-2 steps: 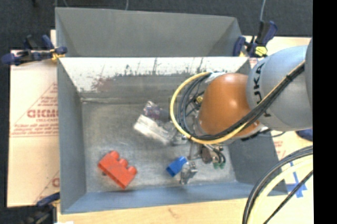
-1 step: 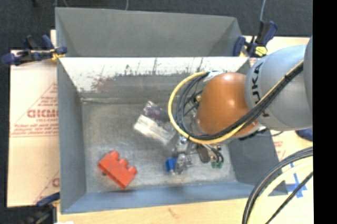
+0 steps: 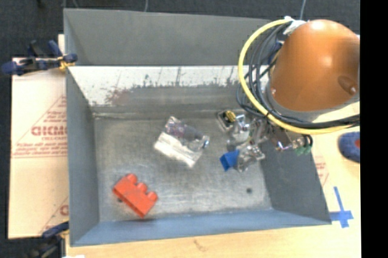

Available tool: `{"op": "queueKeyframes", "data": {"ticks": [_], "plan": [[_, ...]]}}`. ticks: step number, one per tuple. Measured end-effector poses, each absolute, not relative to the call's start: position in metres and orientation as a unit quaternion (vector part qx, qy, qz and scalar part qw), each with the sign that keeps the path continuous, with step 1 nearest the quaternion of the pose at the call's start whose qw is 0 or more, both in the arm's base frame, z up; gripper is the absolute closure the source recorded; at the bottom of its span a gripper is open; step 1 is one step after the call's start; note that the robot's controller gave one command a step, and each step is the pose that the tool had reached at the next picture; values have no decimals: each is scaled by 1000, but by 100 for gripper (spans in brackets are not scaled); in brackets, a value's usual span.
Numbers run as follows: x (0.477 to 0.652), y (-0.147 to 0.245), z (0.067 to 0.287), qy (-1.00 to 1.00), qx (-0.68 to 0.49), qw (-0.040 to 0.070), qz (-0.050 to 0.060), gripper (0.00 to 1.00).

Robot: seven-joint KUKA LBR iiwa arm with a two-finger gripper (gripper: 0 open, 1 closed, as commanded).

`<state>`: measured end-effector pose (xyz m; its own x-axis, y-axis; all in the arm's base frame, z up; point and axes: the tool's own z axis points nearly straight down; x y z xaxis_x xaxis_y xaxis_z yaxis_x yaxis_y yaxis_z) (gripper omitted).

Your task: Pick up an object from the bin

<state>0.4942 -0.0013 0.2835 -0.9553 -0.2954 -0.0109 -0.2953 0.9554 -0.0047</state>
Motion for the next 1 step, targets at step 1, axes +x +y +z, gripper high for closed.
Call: {"op": "queueKeyframes", "data": {"ticks": [1], "plan": [[490,-9,259,986,-166,1,0,100]]}}
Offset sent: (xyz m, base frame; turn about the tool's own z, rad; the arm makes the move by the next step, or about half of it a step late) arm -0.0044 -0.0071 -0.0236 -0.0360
